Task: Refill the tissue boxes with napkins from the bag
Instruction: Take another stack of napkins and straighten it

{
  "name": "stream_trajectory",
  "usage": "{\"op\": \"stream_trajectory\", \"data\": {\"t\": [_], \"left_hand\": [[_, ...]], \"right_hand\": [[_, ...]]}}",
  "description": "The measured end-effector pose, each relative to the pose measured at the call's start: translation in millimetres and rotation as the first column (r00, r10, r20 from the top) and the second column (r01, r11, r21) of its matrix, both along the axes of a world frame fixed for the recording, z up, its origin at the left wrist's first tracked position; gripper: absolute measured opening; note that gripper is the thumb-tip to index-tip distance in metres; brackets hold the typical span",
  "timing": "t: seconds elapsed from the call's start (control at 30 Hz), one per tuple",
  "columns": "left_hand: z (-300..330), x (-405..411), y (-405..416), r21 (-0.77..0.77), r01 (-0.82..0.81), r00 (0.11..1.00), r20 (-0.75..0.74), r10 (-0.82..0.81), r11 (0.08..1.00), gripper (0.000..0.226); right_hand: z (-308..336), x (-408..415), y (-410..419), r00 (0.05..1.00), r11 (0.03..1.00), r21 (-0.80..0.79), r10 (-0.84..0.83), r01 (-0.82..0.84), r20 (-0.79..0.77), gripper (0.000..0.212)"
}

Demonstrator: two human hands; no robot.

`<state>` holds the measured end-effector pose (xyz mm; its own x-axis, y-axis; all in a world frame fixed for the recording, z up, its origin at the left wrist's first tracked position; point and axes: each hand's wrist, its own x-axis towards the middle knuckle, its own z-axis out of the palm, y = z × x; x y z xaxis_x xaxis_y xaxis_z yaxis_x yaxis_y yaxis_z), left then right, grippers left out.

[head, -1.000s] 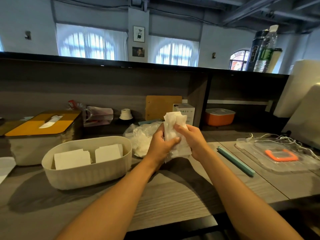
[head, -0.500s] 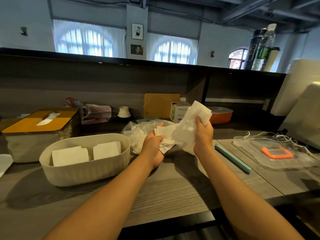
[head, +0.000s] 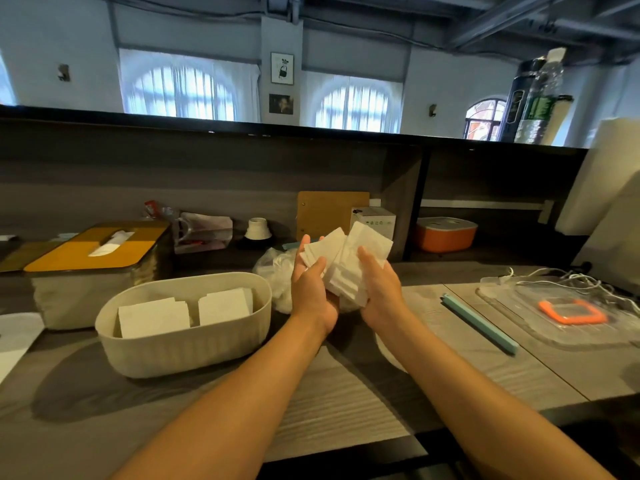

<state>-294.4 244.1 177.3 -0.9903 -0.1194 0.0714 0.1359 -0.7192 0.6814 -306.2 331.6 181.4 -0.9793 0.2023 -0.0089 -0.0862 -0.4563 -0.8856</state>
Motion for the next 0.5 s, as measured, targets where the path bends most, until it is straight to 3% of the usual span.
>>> {"op": "stream_trajectory", "data": {"t": [0.1,0.23,0.3,0.4,0.5], "left_hand": [[1,2,2,-0.024,0.047,0.998,-0.03,-0.047,0.999,0.047],[1,3,1,-0.122,0.034,0.991,-0.122,-0.049,0.992,0.047],[1,3,0,-0.166,0.047,0.988,-0.137,-0.07,0.985,0.043],[2,4,-7,-0.099,0.154,0.985,-0.058,-0.16,0.983,0.043],[0,2,-18,-0.116,0.293,0.956,0.069,-0.286,0.949,0.059]], "right_hand": [[-2,-2,4,0.988,0.987,-0.092,0.138,-0.132,0.065,0.043],[-2,-6,11,0.992,0.991,-0.07,0.117,-0.114,0.046,0.047],[2,-6,19,0.996,0.997,0.072,0.032,-0.026,-0.08,0.045],[15,-1,33,0.964,0.903,0.421,0.032,0.086,-0.265,0.042],[22,3,39,0.963,0.807,0.591,0.16,-0.001,-0.216,0.038]]}}
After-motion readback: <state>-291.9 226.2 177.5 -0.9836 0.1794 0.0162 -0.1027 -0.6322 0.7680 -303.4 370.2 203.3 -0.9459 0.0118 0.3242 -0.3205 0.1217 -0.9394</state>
